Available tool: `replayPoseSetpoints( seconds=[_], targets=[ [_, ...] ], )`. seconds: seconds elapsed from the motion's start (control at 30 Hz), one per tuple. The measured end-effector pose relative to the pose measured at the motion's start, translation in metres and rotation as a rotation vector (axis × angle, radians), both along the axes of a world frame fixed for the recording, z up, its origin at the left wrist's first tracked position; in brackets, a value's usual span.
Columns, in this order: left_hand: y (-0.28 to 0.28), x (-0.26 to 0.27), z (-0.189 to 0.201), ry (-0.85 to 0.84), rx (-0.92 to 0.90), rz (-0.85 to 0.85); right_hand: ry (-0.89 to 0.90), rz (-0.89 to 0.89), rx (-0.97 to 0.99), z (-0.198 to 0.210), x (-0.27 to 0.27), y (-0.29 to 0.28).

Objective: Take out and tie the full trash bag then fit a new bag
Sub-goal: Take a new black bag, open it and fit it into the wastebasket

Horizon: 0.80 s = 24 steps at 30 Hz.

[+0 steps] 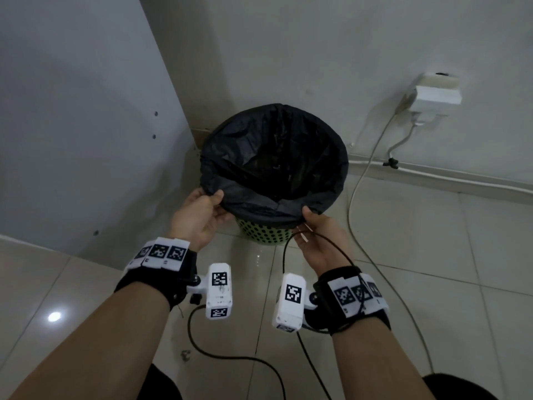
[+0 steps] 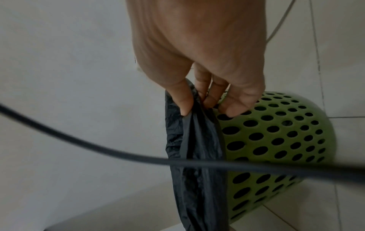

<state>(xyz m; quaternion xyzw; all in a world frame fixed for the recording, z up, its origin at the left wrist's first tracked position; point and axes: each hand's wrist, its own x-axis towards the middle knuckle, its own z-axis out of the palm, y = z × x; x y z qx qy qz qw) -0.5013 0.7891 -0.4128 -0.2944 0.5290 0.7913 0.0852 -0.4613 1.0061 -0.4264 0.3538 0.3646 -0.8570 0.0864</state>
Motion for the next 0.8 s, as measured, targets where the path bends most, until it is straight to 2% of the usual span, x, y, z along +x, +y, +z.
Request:
replayPoseSetpoints(
  seconds=[0.1,0.27,0.37,0.47,0.53,0.63,0.8],
  targets=[
    [0.003,0.0,0.002,0.012,-0.019,-0.008,0.018,-0.068,-0.018,-0.004,0.002,0.001],
    [0.003,-0.002,0.004,0.031,-0.022,0.019,-0.022,-0.051,0.008,-0.006,-0.001,0.005],
    [0.006,0.001,0.006,-0.016,0.004,0.01,0.004,-0.113,-0.007,-0.005,-0.002,0.0],
    [0.017,0.01,0.005,-0.058,0.033,-0.076,0.019,-0.049,-0.042,-0.004,0.002,-0.005],
    [0.024,0.014,0.005,-0.038,0.025,-0.068,0.008,0.019,-0.042,0.0,0.006,-0.009],
    [0.025,0.012,0.007,-0.008,0.008,-0.046,-0.006,-0.023,-0.013,0.002,0.005,0.0],
    [0.028,0.011,0.006,-0.013,0.086,0.001,0.031,-0.067,-0.162,0.004,0.0,0.007]
  ],
)
